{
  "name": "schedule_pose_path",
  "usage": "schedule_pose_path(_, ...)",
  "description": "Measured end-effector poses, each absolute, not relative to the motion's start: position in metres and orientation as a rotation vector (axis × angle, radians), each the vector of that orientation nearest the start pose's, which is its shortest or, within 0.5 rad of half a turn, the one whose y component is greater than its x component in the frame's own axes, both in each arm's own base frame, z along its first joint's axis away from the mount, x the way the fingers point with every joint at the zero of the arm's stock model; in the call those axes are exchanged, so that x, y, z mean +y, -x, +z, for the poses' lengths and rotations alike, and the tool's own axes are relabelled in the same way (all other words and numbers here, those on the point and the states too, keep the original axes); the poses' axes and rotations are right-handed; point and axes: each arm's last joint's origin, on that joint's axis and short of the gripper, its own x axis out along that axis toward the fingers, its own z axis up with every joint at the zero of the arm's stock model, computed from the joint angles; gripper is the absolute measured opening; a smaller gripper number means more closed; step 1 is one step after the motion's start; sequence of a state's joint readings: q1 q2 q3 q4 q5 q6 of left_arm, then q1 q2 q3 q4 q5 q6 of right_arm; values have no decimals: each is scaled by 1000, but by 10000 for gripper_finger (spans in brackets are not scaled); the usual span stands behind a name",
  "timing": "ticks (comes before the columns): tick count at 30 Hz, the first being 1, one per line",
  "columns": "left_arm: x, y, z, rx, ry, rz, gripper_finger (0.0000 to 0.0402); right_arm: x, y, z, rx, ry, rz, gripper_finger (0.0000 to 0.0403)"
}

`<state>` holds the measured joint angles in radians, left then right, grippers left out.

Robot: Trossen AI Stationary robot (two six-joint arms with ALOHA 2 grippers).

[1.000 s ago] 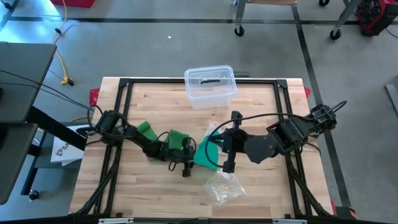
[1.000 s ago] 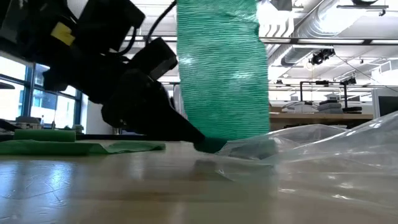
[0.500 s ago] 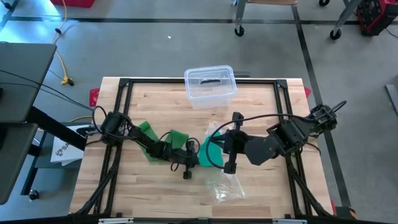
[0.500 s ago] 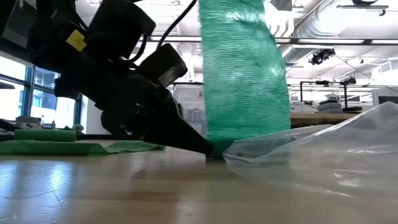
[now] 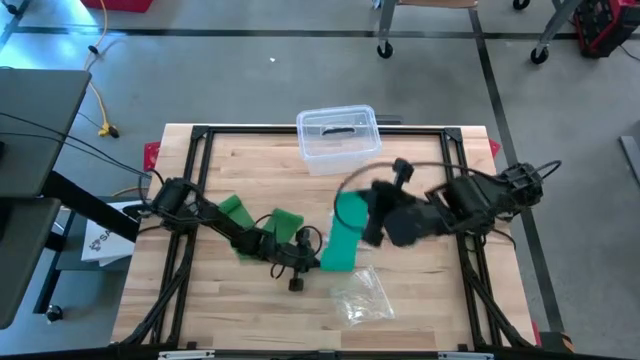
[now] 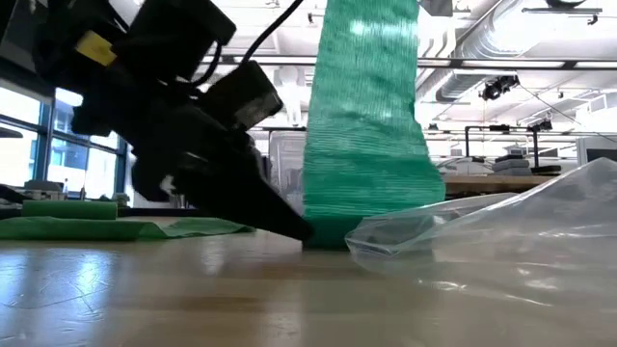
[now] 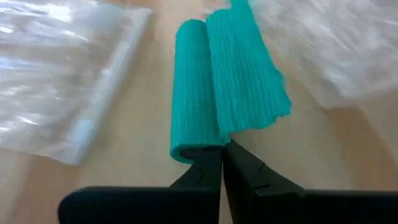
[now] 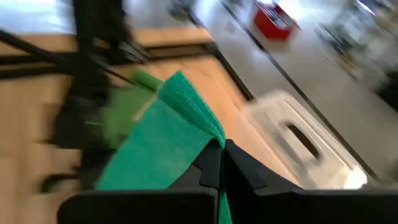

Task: Roll bandage
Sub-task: Roll the blue bandage

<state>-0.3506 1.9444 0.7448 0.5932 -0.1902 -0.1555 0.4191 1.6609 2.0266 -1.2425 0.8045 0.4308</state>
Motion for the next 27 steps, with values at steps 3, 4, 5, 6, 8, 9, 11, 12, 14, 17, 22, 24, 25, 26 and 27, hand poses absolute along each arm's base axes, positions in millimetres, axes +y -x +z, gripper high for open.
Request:
schedule_pose_path(3,-120,-314,92,652,-4,-173,1,88,-292,434,682,101,-583,0)
schedule_pose_path(4,-123,-311,94,672,-5,-180,1,83,-292,431,705,113,-606,0)
schedule_pose_path(5,-125,-308,95,694,-11,-188,1,77,-293,428,727,121,-631,0)
schedule_pose_path(6,-127,-305,96,709,-17,-205,1,71,-294,424,747,124,-657,0)
schedule_pose_path(8,-134,-300,100,731,-37,-230,1,61,-298,413,787,138,-702,0)
schedule_pose_path(9,-137,-296,102,738,-44,-245,0,57,-300,406,808,148,-719,0)
schedule_pose_path(11,-144,-290,108,749,-54,-283,0,50,-304,390,860,171,-745,0)
schedule_pose_path(12,-148,-287,112,746,-60,-301,0,47,-306,380,883,180,-756,0)
schedule_pose_path(14,-156,-282,121,721,-66,-336,0,42,-310,358,933,207,-771,0)
schedule_pose_path(17,-165,-275,138,660,-64,-367,0,38,-313,324,1021,241,-751,0)
schedule_pose_path(22,-173,-265,168,541,-85,-375,0,39,-311,282,1118,213,-693,5)
schedule_pose_path(24,-173,-263,181,475,-93,-366,0,41,-311,275,1126,177,-683,18)
schedule_pose_path(25,-174,-262,188,436,-96,-360,0,42,-310,274,1125,164,-687,28)
schedule_pose_path(26,-175,-260,194,403,-103,-354,0,43,-310,274,1124,156,-685,41)
schedule_pose_path(27,-175,-259,200,364,-104,-351,0,45,-309,275,1118,147,-681,55)
